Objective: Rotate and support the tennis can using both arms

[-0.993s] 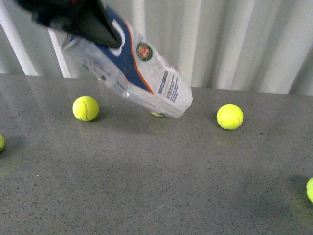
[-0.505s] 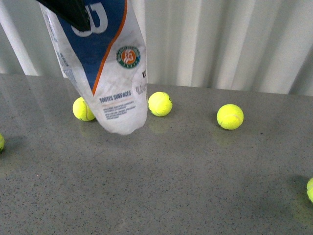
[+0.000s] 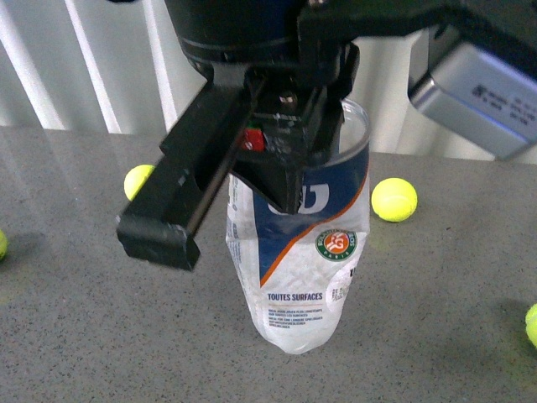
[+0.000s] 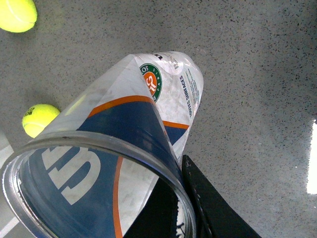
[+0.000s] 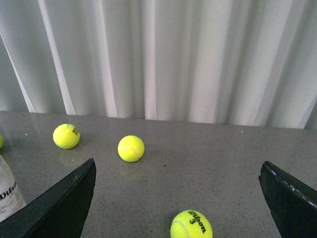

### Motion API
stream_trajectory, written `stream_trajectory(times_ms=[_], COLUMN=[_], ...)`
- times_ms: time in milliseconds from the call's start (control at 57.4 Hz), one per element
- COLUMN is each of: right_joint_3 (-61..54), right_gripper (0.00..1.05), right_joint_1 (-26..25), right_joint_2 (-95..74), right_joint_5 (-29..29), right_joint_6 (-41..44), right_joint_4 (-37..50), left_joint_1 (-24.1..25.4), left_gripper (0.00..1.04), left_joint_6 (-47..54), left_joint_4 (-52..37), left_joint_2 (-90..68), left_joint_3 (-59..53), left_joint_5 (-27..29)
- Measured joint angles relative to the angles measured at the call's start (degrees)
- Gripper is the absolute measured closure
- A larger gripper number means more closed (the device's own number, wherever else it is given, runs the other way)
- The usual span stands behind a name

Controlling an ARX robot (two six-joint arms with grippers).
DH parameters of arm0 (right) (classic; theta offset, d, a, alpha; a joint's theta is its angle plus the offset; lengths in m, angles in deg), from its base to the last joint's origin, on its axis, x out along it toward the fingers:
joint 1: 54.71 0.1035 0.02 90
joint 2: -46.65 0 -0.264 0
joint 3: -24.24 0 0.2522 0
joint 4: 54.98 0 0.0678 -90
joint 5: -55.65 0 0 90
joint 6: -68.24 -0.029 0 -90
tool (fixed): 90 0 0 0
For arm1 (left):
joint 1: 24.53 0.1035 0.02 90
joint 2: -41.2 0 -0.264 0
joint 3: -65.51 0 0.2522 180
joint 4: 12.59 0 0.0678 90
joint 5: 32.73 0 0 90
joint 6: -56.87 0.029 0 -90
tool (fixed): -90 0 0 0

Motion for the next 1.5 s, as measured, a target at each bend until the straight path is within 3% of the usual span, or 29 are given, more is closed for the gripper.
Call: stream_trajectory(times_ms=[401, 906, 1499], right_joint_3=[0.0, 0.0, 0.0], right_gripper=[0.07, 0.07, 0.07], right_joint_1=[0.0, 0.0, 0.0], right_joint_2=[0.0, 0.0, 0.0], right_joint_5=[0.0, 0.0, 0.0], right_joint_6=[0.0, 0.0, 0.0], right_joint_4=[0.0, 0.0, 0.0], left_joint_1=[2.12, 3.82, 3.98], left_gripper=[1.01, 1.01, 0.06], left_joint_6=[1.46, 1.68, 1.05], left_joint_4=[-9.18, -13.97, -10.43], left_joint_2=[-5.18, -5.42, -4.57], left_joint_3=[-3.08, -7.37, -6.43], left_joint_5=[4.33, 4.46, 3.76])
